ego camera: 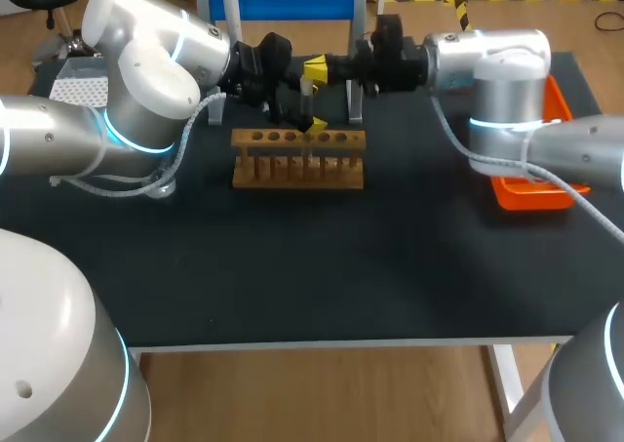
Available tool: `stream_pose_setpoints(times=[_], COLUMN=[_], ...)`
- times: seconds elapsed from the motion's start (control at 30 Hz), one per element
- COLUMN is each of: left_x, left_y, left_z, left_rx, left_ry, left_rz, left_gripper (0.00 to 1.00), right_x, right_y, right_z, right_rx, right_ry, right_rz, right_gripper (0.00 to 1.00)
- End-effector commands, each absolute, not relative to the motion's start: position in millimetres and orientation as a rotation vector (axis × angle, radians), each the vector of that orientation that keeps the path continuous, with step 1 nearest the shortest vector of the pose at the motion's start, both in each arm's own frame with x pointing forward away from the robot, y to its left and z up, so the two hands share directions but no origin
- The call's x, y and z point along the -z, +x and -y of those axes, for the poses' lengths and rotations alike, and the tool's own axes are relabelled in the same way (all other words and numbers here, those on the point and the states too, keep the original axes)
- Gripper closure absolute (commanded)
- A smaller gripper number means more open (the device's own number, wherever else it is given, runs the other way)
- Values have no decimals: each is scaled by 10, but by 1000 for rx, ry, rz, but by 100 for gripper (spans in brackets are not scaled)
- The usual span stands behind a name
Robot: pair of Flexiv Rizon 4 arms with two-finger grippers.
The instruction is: Invert the test tube, pick up the pipette, mount the tip to pipette, aspirate from beaker and dispense into the tube, eject the tip, return the pipette, and cap with the stopper.
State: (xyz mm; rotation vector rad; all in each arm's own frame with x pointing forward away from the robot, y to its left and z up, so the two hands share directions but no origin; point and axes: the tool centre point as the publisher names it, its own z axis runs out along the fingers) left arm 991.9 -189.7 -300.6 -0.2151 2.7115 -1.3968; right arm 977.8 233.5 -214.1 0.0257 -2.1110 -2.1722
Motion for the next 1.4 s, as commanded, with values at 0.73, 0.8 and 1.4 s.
stream_pose_setpoints(times=[0.73,0.8,1.4], left_x=[3003,3003,3004], left_y=[9929,9929,9925], left_z=[1901,1901,1874], left_rx=[1395,1395,1397], left_ry=[-215,-215,-224], left_rz=[-2717,-2717,-2713], left_gripper=[0,0,0], right_x=[2636,2684,2709], right_y=[9567,9546,9538], right_z=[-1475,-1440,-1423], right_rx=[2058,2037,2031], right_ry=[-261,-277,-286], right_rz=[2304,2329,2335], right_gripper=[0,0,0])
